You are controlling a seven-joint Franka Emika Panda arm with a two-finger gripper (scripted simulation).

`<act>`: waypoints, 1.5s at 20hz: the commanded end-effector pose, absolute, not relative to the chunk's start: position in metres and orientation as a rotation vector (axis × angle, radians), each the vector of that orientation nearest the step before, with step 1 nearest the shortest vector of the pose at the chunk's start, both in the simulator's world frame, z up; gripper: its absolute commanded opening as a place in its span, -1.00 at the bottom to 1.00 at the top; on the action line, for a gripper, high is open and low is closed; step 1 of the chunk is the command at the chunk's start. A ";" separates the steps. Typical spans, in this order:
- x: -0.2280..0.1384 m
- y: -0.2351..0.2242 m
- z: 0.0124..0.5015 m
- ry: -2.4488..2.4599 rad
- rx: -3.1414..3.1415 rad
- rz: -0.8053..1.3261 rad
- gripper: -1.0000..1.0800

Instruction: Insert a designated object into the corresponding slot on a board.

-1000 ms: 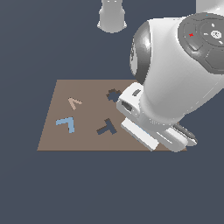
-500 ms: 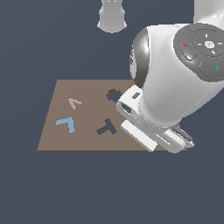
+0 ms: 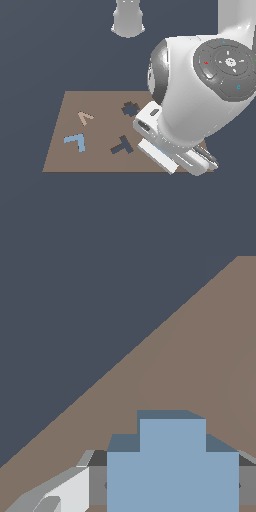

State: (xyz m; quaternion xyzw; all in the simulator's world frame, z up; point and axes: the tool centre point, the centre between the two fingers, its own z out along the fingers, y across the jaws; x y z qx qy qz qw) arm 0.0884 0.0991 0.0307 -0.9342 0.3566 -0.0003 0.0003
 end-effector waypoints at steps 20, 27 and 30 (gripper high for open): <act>0.076 0.099 0.034 1.016 -2.973 0.001 -1.00; 0.053 0.098 0.035 0.809 -3.035 0.001 -1.00; 0.039 0.096 0.035 0.687 -3.065 0.001 -1.00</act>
